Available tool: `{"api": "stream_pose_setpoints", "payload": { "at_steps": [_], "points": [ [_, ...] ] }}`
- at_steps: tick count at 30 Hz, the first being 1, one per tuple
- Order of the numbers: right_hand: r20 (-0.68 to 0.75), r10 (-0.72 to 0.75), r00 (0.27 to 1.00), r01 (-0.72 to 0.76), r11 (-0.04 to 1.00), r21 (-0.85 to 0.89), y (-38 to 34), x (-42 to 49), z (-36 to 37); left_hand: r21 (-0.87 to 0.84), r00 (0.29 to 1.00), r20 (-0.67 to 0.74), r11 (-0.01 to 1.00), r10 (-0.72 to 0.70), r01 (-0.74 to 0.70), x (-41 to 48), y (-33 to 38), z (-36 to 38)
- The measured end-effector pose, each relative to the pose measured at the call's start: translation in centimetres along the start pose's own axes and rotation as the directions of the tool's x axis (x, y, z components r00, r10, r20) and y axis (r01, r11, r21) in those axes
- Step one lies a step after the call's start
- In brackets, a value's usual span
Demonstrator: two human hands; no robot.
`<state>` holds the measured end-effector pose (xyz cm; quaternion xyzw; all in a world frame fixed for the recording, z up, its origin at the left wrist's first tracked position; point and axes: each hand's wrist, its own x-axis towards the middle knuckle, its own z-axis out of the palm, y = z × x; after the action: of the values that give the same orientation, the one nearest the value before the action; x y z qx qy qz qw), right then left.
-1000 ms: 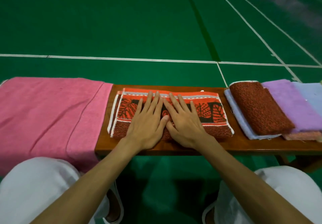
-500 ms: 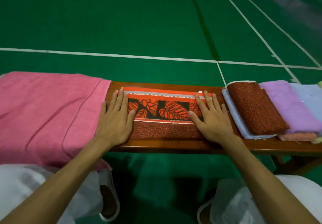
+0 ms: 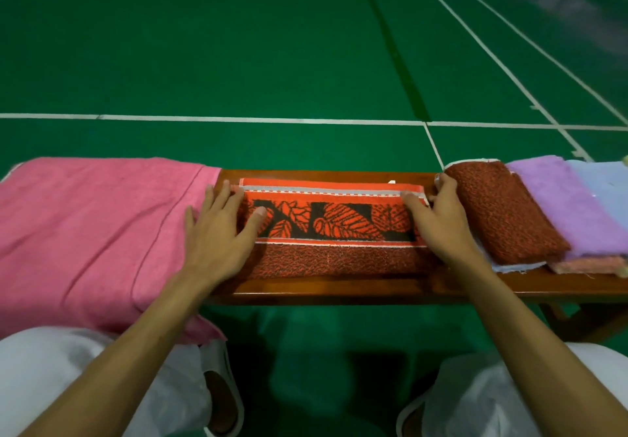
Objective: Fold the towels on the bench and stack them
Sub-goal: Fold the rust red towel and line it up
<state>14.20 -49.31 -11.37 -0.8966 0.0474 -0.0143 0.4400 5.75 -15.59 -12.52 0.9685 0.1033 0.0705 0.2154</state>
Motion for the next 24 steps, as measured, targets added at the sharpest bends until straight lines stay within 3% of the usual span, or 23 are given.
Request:
{"api": "stream_pose_setpoints", "payload": {
  "at_steps": [7, 11, 13, 16, 21, 22, 24],
  "points": [
    [-0.007, 0.090, 0.996, -0.090, 0.979, -0.181, -0.8, 0.6, -0.7, -0.115, 0.965, -0.175, 0.969, 0.195, -0.217, 0.3, 2.1, 0.1],
    [0.005, 0.158, 0.987, -0.144, 0.912, -0.385, -1.2, 0.6, -1.0, -0.092, 0.933, -0.145, 0.934, 0.329, -0.344, -0.5, 4.2, 1.3],
    [0.048, 0.168, 0.985, -0.143, 0.934, -0.329, -1.2, 0.8, -1.2, -0.071, 0.934, -0.089, 0.933, 0.345, -0.352, -0.7, 5.0, 1.9],
    [0.191, 0.168, 0.967, -0.156, 0.985, -0.074, -1.2, 0.9, -1.8, -0.060, 0.944, -0.026, 0.942, 0.328, -0.329, -0.8, 5.7, 2.4],
    [0.152, -0.037, 0.988, 0.018, 0.992, 0.128, -2.0, 0.2, -3.7, -0.128, 0.953, -0.005, 0.945, 0.302, -0.300, -0.5, 6.6, 2.9],
    [0.145, -0.050, 0.988, 0.029, 0.989, 0.145, -2.1, 0.0, -4.2, -0.178, 0.954, 0.015, 0.939, 0.300, -0.293, -0.5, 6.8, 3.1],
    [0.128, -0.082, 0.988, 0.067, 0.991, 0.114, -2.0, -0.2, -5.2, -0.435, 0.965, 0.088, 0.881, 0.246, -0.185, -0.5, 7.7, 3.3]
  ]
}}
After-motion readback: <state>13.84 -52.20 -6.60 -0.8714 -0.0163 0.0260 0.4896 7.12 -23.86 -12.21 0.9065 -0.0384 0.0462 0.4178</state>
